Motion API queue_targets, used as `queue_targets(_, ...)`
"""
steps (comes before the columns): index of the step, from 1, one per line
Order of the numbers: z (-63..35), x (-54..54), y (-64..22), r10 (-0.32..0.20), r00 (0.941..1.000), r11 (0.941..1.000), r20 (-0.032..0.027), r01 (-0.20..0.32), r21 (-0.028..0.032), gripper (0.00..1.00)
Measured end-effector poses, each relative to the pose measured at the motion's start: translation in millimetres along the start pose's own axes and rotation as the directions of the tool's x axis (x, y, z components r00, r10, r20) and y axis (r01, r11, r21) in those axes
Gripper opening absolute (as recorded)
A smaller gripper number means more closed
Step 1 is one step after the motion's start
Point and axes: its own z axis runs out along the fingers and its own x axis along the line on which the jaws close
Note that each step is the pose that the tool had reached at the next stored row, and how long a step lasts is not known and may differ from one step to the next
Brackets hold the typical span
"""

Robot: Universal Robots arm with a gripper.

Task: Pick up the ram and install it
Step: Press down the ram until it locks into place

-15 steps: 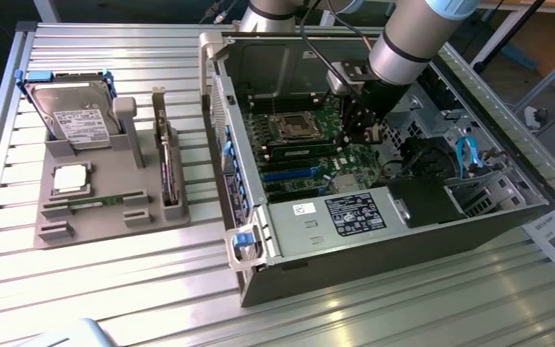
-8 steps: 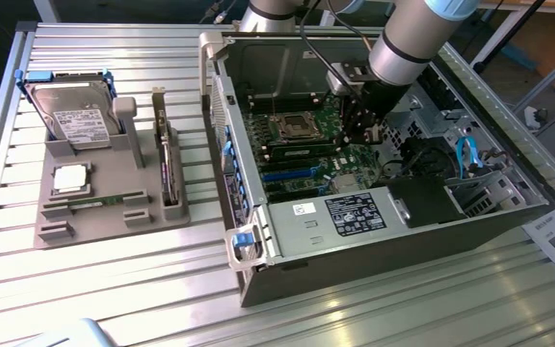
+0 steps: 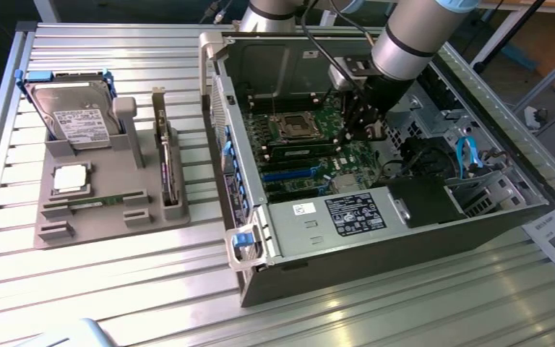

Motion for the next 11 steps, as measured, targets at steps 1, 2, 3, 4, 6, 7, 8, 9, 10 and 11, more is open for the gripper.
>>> queue_targets(1, -1.4, -0.1, 0.1, 0.0, 1.0, 1.0, 0.0, 0.0, 0.0, 0.1)
queue_targets(2, -3.0, -0.2, 0.1, 0.0, 1.0, 1.0, 0.0, 0.0, 0.0, 0.1)
queue_targets(3, -4.4, -0.3, 0.2, 0.0, 1.0, 1.0, 0.0, 0.0, 0.0, 0.1)
queue_targets(4, -5.8, -0.4, 0.3, 0.0, 1.0, 1.0, 0.0001, 0.0, 0.0, 0.1)
queue_targets(6, -8.6, -0.6, 0.4, 0.0, 1.0, 1.0, 0.0001, 0.0, 0.0, 0.1)
queue_targets(7, -10.0, -0.7, 0.5, 0.0, 1.0, 1.0, 0.0, 0.0, 0.0, 0.1)
queue_targets(8, -11.0, -0.8, 0.5, 0.0, 1.0, 1.0, 0.0, 0.0, 0.0, 0.1)
queue_targets(9, -11.2, -0.8, 0.5, 0.0, 1.0, 1.0, 0.0003, 0.0, 0.0, 0.1)
queue_targets(10, -11.1, -0.8, 0.5, 0.0, 1.0, 1.0, 0.0009, 0.0, 0.0, 0.1)
queue_targets(11, -11.1, -0.8, 0.5, 0.0, 1.0, 1.0, 0.0008, 0.0, 0.0, 0.1)
